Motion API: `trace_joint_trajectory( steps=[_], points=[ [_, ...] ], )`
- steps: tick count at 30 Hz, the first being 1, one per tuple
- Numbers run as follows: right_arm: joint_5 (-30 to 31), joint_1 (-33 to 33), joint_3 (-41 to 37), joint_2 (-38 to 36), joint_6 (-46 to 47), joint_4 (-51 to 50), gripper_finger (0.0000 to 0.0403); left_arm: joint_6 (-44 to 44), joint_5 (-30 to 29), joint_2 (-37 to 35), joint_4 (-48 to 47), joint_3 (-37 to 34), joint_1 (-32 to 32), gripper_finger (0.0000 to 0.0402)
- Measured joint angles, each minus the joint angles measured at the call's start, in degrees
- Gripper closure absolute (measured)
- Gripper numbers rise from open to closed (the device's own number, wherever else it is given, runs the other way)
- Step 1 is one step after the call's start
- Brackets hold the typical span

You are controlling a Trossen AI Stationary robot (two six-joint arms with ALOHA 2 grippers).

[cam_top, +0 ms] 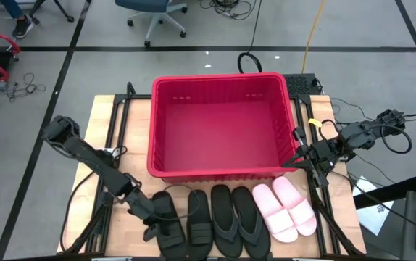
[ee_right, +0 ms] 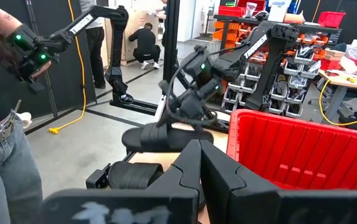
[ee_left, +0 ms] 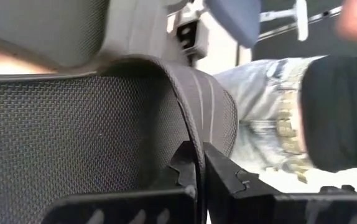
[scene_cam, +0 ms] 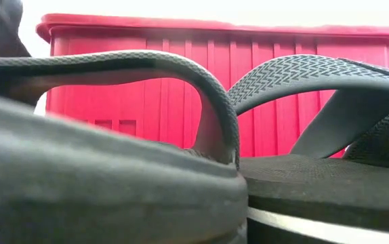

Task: Pick and place slides into bin
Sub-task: Put the left black slide into the red container

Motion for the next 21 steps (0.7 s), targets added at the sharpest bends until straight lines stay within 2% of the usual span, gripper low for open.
trace_joint_trajectory(
  steps=[7, 15, 21],
  points=[
    [0.3, 0.0, 0.0, 0.0, 0.0, 0.0, 0.0403, 0.0, -0.9, -7.8, -3.3, 0.0, 0.0, 0.0401],
    [0.5, 0.0, 0.0, 0.0, -0.3, 0.0, 0.0403, -1.5, -1.3, -15.0, -2.8, 0.0, 0.2, 0.0401],
    [3.4, 0.0, 0.0, 0.0, -1.3, 0.0, 0.0403, 0.2, -1.2, -18.8, -3.5, 2.6, 0.2, 0.0401]
  ],
)
